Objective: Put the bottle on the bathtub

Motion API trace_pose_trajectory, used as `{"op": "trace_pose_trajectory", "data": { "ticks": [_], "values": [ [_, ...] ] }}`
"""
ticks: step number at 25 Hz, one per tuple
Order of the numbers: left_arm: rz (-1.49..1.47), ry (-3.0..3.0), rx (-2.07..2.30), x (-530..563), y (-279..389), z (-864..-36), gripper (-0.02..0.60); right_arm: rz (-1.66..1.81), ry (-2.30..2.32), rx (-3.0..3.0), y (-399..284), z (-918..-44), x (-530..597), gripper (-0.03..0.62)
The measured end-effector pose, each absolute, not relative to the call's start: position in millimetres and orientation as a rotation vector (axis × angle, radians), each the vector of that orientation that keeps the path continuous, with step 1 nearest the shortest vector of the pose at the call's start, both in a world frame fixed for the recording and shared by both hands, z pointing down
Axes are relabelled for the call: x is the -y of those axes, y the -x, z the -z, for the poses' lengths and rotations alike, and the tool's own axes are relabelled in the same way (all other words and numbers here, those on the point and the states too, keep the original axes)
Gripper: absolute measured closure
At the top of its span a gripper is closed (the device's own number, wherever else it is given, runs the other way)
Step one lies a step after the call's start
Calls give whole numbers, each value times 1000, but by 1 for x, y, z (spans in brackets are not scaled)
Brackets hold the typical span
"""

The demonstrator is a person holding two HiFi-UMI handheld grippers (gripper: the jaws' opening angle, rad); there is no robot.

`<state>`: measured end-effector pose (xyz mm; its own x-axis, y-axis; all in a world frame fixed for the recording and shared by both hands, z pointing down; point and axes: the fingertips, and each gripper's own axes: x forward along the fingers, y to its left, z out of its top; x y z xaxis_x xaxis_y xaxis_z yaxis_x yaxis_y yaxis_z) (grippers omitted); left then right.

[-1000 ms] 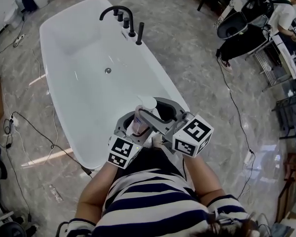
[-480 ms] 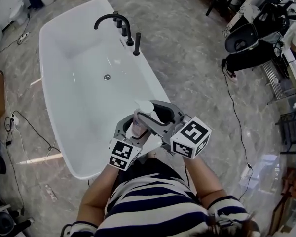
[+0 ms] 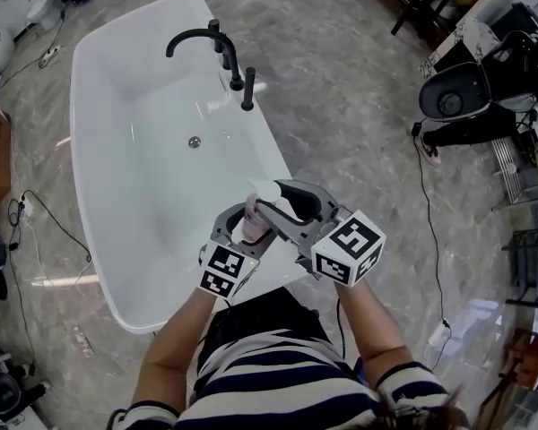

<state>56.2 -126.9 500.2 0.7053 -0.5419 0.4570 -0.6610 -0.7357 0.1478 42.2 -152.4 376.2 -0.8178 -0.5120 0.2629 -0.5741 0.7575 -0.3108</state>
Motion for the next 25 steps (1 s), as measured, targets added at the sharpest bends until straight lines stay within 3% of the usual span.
{"op": "trace_pose_trajectory", "data": {
  "ticks": [25],
  "values": [
    [-651,-2595,992,259,-103,-554,272,-488,-868,2738,-79,-421,268,414]
  ]
}}
